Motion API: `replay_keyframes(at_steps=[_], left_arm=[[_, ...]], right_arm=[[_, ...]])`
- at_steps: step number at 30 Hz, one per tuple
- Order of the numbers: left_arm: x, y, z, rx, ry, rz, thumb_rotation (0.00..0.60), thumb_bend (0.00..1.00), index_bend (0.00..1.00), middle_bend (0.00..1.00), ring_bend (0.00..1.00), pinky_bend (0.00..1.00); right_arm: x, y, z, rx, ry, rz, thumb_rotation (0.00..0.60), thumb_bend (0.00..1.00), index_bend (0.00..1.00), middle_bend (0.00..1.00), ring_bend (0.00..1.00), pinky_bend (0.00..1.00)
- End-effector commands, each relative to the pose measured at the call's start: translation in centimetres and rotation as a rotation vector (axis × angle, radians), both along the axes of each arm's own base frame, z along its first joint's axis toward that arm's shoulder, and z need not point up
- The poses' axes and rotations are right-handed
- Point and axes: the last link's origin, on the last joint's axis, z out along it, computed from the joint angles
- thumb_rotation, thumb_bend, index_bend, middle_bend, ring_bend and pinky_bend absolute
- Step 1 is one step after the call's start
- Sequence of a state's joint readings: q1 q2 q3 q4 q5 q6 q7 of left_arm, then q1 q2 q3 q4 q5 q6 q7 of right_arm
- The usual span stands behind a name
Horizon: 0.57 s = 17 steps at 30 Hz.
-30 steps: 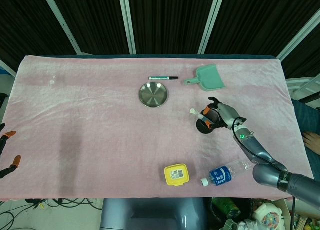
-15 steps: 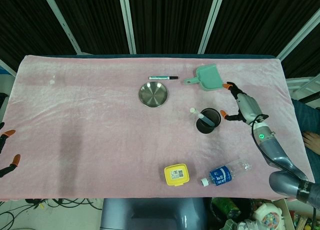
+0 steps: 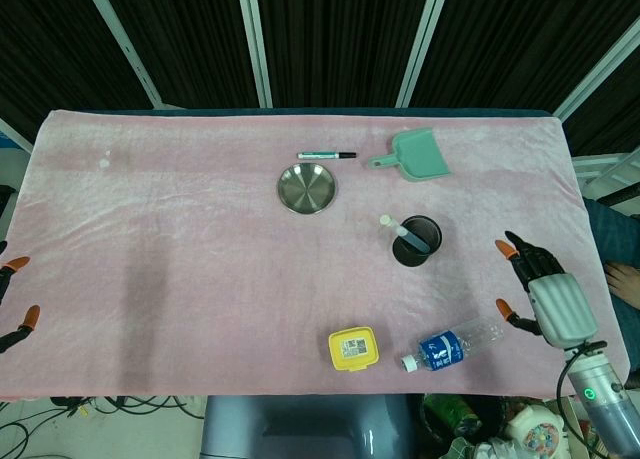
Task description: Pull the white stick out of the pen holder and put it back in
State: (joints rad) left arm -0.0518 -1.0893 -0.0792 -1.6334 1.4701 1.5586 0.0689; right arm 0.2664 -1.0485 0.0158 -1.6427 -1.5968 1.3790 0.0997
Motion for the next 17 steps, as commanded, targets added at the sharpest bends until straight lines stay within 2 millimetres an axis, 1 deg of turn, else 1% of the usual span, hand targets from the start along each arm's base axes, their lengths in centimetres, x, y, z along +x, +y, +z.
replay_keyframes(at_steps=[1, 4, 8, 11, 17], left_arm=[[0.0, 0.0, 0.1, 0.005, 0.000, -0.007, 0.600, 0.34, 0.19, 0.02, 0.01, 0.00], [-0.1, 0.0, 0.1, 0.007, 0.000, -0.007, 0.600, 0.34, 0.19, 0.02, 0.01, 0.00], [-0.2, 0.0, 0.2, 0.004, 0.001, 0.003, 0.600, 0.34, 0.19, 0.02, 0.01, 0.00], [-0.3, 0.0, 0.2, 0.004, 0.004, 0.005, 0.600, 0.34, 0.19, 0.02, 0.01, 0.00], [-0.2, -0.1, 0.1, 0.006, 0.008, 0.006, 0.600, 0.34, 0.19, 0.02, 0.01, 0.00]], right_arm=[[-1.0, 2.9, -0.9, 0.023, 0.047, -0.012, 0.600, 0.24, 0.10, 0.02, 0.11, 0.15], [-1.9, 4.2, -1.1, 0.007, 0.075, -0.040, 0.600, 0.24, 0.10, 0.02, 0.11, 0.15], [-3.0, 5.2, -0.7, -0.093, 0.101, -0.074, 0.600, 0.24, 0.09, 0.02, 0.11, 0.15], [-3.5, 6.1, -0.8, -0.117, 0.075, -0.109, 0.600, 0.24, 0.08, 0.02, 0.11, 0.15], [-3.6, 6.1, -0.2, -0.159, 0.062, -0.113, 0.600, 0.24, 0.08, 0.02, 0.11, 0.15]])
